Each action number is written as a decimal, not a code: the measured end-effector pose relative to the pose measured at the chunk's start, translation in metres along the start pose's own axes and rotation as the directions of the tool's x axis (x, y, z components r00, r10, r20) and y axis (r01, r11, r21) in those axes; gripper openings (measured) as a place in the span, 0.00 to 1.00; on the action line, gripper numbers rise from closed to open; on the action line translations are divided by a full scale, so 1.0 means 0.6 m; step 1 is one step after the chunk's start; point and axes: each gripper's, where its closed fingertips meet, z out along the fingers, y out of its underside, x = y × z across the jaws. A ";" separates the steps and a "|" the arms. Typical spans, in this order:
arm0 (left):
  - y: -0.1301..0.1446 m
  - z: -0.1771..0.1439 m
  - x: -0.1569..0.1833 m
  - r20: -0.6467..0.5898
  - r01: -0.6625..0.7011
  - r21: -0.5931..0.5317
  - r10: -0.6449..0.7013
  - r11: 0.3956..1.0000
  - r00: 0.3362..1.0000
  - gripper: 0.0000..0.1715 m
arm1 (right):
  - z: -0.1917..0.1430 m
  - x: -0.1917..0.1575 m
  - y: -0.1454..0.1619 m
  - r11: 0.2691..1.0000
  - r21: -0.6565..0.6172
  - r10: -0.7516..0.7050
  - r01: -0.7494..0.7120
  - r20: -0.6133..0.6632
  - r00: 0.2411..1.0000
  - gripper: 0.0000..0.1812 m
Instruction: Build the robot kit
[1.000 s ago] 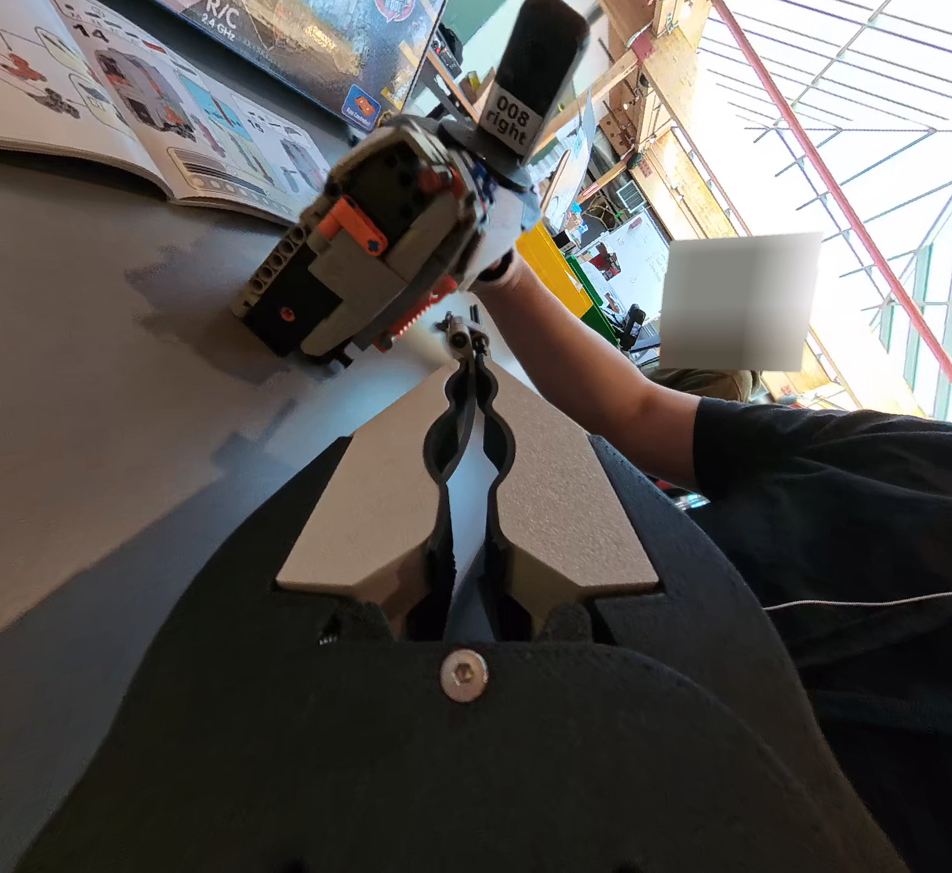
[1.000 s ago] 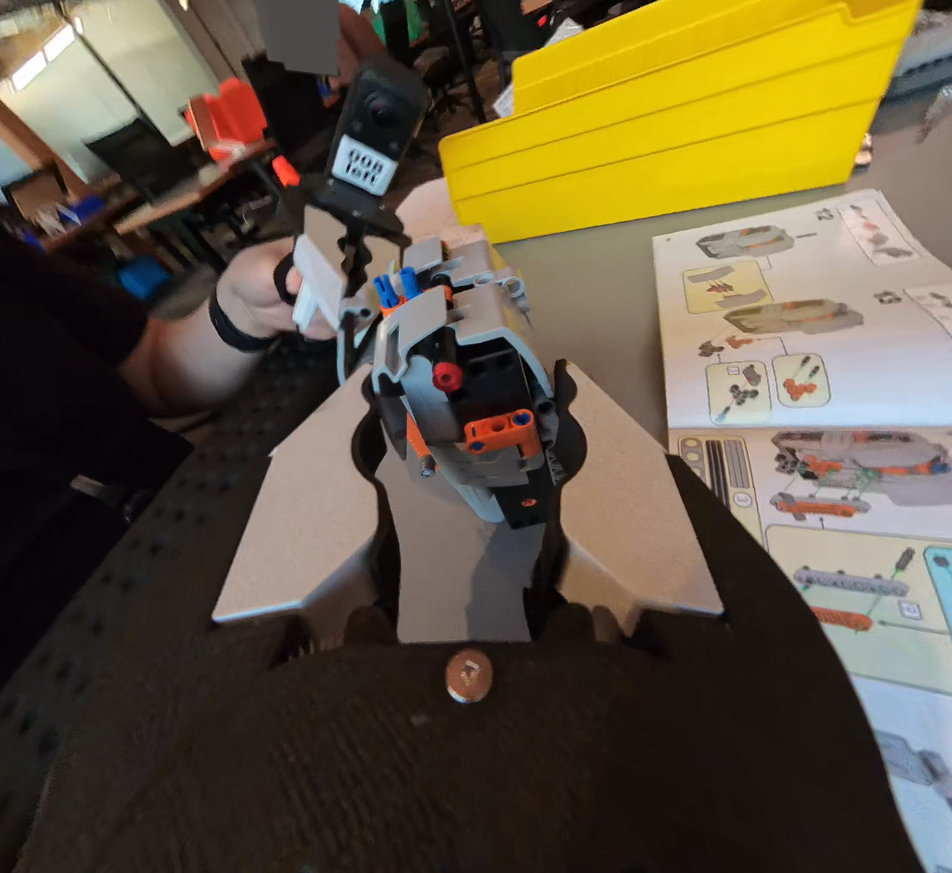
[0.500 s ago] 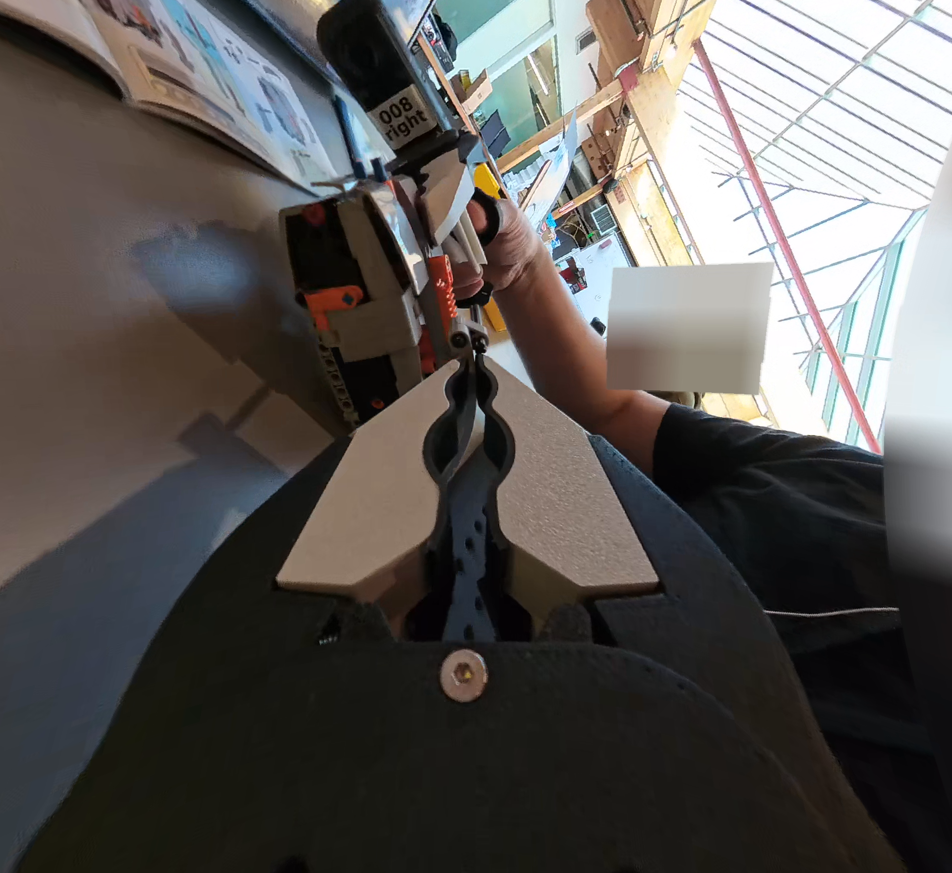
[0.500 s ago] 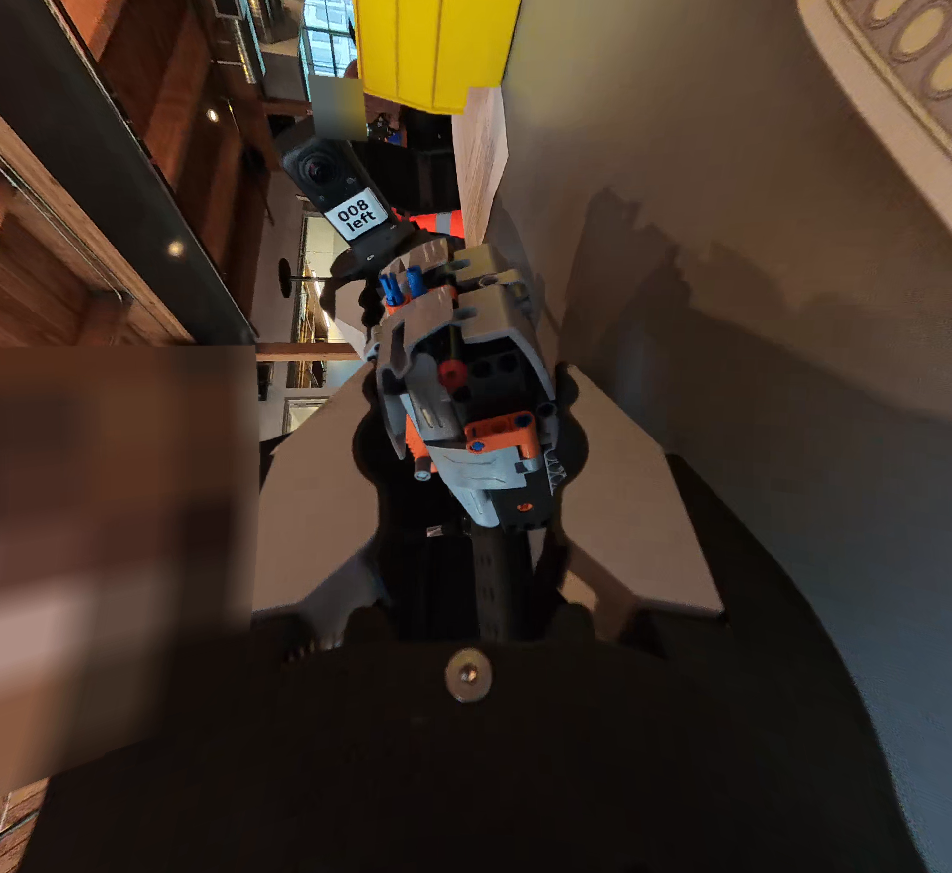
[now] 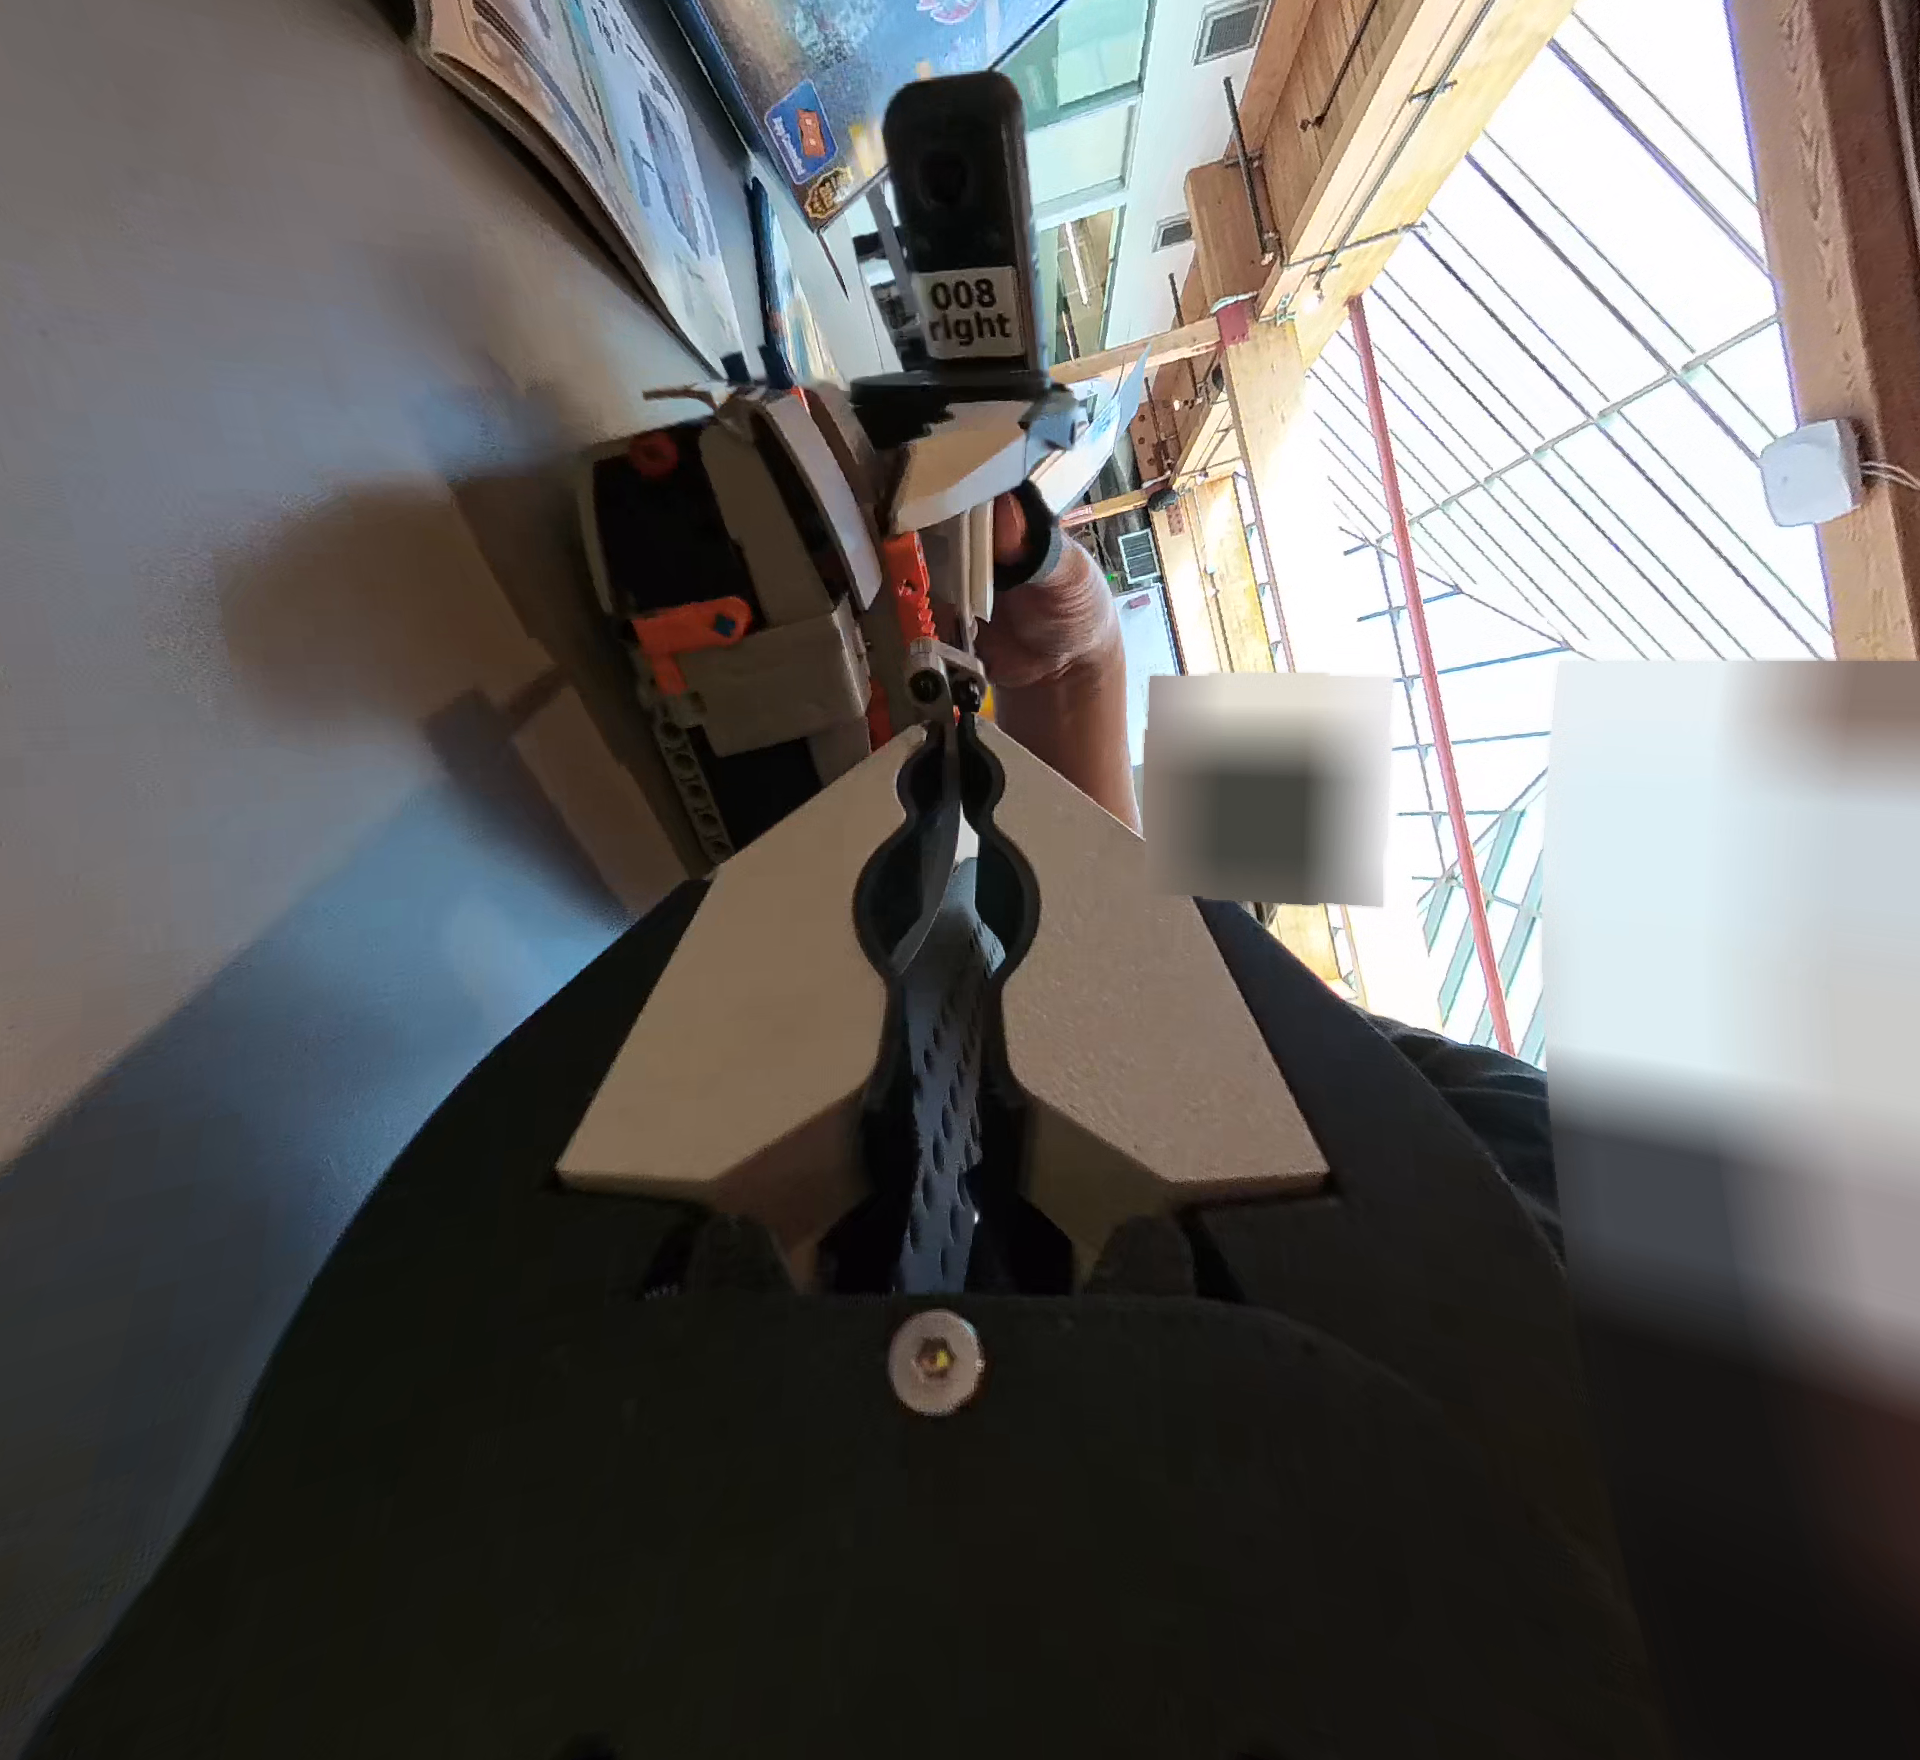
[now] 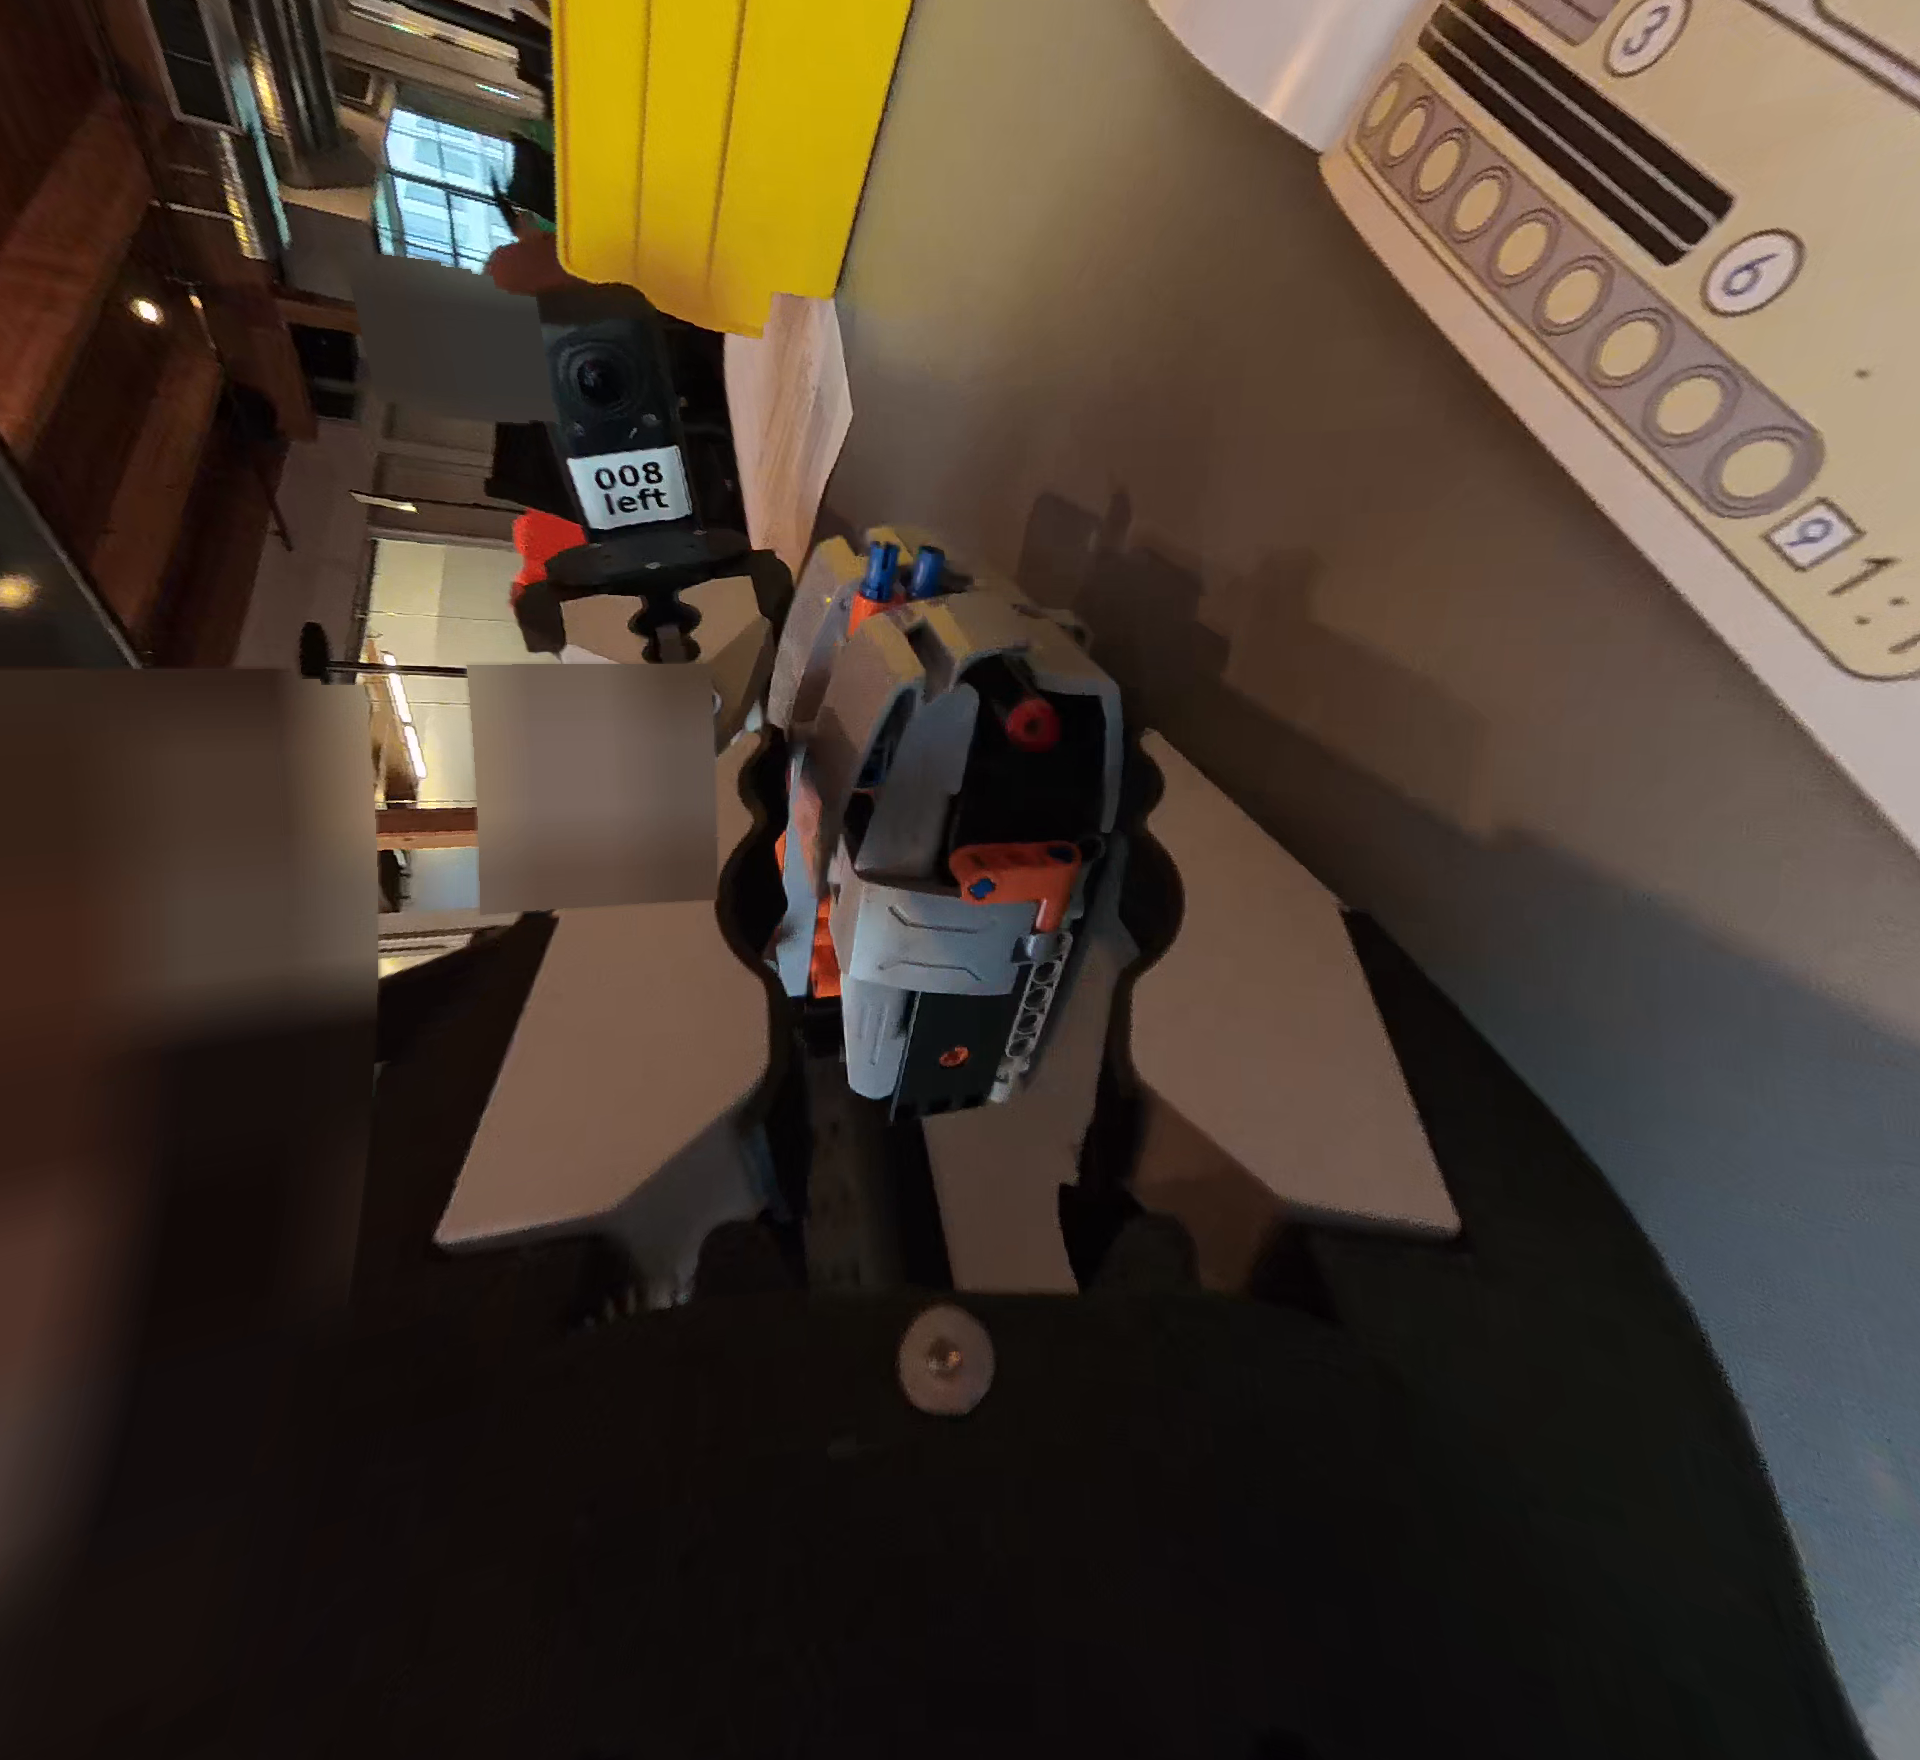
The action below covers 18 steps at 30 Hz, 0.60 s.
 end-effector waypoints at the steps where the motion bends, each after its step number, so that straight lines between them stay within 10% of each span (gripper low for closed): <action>1: 0.000 0.002 0.000 -0.003 0.004 0.002 -0.004 1.000 1.000 0.00 | -0.005 0.002 0.001 1.000 -0.001 -0.018 0.018 -0.024 1.000 0.35; 11: 0.006 0.022 -0.002 -0.057 0.143 -0.036 -0.145 0.989 0.988 0.00 | -0.058 0.009 -0.025 0.953 0.090 -0.265 0.288 -0.203 0.943 0.39; 18: 0.003 0.028 -0.015 -0.030 0.291 -0.075 -0.293 0.954 0.956 0.00 | -0.081 -0.023 -0.022 0.627 0.178 -0.653 0.759 -0.411 0.636 0.36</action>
